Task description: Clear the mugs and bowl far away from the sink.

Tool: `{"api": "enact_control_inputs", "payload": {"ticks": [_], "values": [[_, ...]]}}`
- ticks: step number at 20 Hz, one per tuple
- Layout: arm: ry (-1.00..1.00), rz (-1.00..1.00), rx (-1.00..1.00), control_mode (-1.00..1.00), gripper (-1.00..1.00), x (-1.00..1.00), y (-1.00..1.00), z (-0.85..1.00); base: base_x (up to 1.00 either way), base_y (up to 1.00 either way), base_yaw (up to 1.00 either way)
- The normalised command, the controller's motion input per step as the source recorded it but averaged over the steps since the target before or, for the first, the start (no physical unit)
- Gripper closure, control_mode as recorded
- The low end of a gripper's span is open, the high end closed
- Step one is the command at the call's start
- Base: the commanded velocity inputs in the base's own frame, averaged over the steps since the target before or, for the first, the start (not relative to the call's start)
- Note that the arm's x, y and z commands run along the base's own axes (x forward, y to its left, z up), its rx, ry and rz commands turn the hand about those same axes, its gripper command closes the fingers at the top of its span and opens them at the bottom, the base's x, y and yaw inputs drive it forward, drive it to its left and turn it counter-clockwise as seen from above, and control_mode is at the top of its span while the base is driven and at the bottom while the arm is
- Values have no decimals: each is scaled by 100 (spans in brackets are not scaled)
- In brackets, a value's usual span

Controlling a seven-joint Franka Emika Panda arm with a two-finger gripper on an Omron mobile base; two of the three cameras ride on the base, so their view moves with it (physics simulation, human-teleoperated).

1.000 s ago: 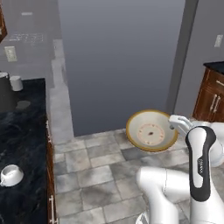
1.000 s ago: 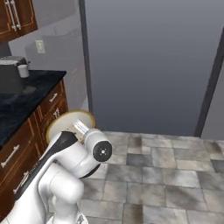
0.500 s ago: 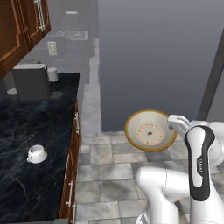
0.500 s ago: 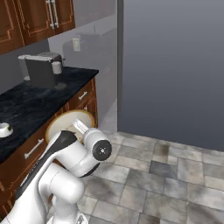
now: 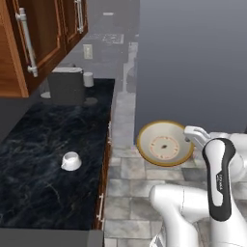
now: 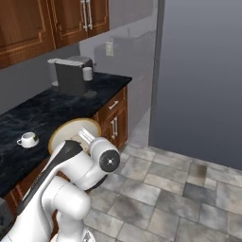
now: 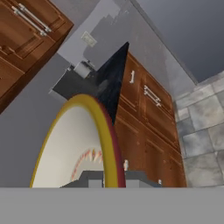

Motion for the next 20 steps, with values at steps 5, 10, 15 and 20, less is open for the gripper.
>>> {"api": "enact_control_inputs", "payload": {"ticks": [5,10,15,20], "values": [[0,0,0,100,100,0,0,0,27,51,17],[0,0,0,100,100,0,0,0,27,53,15],[0,0,0,100,100,0,0,0,24,50,15],[0,0,0,100,100,0,0,0,24,49,15]]}}
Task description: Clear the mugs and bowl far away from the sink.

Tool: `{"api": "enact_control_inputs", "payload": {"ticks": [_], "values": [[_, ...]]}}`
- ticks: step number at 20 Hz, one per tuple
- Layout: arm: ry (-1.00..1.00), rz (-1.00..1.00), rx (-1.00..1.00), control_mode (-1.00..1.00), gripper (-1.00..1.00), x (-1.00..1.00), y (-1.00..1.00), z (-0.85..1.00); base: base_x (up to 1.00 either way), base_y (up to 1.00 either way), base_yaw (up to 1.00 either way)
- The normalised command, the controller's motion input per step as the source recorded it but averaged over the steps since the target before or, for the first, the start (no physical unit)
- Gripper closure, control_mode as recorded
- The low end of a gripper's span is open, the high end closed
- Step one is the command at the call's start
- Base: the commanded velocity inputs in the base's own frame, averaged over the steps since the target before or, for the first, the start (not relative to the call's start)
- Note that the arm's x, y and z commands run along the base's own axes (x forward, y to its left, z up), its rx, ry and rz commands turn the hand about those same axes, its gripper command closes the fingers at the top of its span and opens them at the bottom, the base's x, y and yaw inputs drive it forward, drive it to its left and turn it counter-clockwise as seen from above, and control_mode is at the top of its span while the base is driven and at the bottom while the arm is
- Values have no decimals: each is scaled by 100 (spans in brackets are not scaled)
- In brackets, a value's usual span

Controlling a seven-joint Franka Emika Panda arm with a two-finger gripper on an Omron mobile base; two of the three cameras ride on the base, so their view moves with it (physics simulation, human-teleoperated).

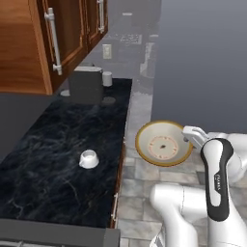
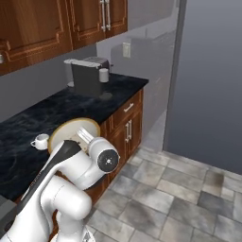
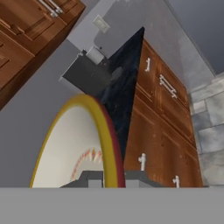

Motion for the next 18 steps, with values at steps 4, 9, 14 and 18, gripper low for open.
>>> {"api": "enact_control_inputs", "payload": {"ticks": [4,9,14,18], "values": [[0,0,0,100,100,0,0,0,27,51,17],[0,0,0,100,100,0,0,0,19,50,24],[0,0,0,100,100,0,0,0,11,28,37],[0,0,0,100,100,0,0,0,4,7,44]]}}
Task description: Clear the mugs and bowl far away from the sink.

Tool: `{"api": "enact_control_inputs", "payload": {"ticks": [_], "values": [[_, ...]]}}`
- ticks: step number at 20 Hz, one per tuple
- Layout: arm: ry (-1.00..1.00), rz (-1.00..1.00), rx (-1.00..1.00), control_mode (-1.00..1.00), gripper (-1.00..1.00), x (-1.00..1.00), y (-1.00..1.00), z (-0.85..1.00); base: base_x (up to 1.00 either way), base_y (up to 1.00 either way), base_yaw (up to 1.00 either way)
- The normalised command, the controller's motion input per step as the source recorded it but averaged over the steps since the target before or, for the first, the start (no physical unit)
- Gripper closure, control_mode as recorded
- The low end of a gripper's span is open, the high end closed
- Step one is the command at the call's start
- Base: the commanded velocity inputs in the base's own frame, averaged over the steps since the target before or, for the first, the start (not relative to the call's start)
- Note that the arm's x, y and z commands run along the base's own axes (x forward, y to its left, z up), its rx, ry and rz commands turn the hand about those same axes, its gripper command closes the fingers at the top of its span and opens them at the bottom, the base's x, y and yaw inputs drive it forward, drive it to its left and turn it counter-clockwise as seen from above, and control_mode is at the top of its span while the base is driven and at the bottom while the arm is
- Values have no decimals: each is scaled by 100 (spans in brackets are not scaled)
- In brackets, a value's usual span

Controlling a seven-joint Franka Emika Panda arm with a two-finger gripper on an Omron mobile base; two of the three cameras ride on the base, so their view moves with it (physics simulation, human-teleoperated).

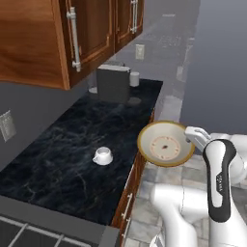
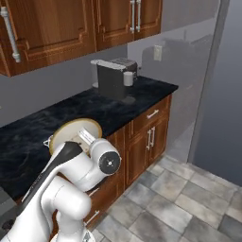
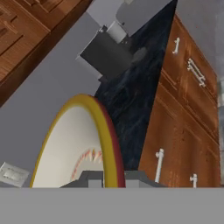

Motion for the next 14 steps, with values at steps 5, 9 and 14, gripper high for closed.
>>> {"api": "enact_control_inputs", "payload": {"ticks": [5,9,14], "values": [[0,0,0,100,100,0,0,0,0,0,47],[0,0,0,100,100,0,0,0,1,0,47],[0,0,0,100,100,0,0,0,3,0,46]]}}
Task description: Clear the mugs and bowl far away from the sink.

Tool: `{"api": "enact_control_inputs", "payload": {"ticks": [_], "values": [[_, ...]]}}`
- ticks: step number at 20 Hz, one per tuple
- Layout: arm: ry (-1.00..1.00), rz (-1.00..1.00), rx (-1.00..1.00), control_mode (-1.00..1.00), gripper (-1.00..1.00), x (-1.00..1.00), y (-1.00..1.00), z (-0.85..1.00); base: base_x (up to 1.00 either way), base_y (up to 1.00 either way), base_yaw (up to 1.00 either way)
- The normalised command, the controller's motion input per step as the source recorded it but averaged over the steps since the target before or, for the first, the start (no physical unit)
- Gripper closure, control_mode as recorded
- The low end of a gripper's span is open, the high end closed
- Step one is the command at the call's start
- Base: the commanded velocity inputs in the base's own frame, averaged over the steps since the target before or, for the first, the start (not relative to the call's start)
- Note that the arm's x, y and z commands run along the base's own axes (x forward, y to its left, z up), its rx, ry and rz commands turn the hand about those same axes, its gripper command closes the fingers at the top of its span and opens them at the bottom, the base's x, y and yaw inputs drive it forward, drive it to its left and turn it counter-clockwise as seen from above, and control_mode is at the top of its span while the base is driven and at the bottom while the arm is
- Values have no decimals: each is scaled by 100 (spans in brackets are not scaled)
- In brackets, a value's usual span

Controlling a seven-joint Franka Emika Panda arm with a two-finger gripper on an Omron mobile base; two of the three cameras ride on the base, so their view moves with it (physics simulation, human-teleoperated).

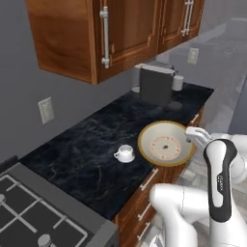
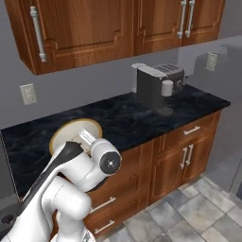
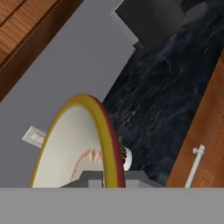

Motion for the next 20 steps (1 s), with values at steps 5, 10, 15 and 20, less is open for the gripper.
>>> {"api": "enact_control_inputs", "payload": {"ticks": [5,10,15,20], "values": [[0,0,0,100,100,0,0,0,6,0,44],[0,0,0,100,100,0,0,0,7,0,42],[0,0,0,100,100,0,0,0,9,0,39],[0,0,0,100,100,0,0,0,22,0,35]]}}
